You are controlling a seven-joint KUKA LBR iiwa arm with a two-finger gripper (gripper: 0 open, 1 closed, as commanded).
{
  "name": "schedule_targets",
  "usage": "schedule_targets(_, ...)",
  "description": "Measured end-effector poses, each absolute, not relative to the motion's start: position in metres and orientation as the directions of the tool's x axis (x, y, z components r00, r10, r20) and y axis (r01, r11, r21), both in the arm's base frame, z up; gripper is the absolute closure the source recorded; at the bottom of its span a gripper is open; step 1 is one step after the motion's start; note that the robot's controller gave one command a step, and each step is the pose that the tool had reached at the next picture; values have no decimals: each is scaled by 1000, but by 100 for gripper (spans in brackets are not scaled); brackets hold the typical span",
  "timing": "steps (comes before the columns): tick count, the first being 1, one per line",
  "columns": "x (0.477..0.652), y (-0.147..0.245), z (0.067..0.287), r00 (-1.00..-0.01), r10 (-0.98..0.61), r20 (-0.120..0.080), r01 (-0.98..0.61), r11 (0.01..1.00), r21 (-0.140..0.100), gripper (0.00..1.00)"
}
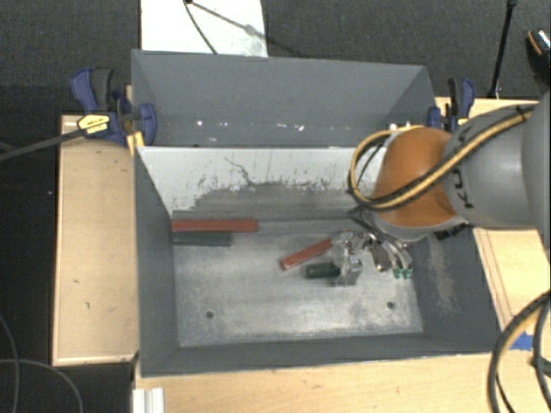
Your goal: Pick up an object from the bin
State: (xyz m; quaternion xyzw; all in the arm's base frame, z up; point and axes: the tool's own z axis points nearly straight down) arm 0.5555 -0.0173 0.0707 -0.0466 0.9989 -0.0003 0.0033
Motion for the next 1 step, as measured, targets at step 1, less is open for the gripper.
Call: schedule_targets(1, 572, 5, 248, -938, -347, -11, -347, 938, -3, 100)
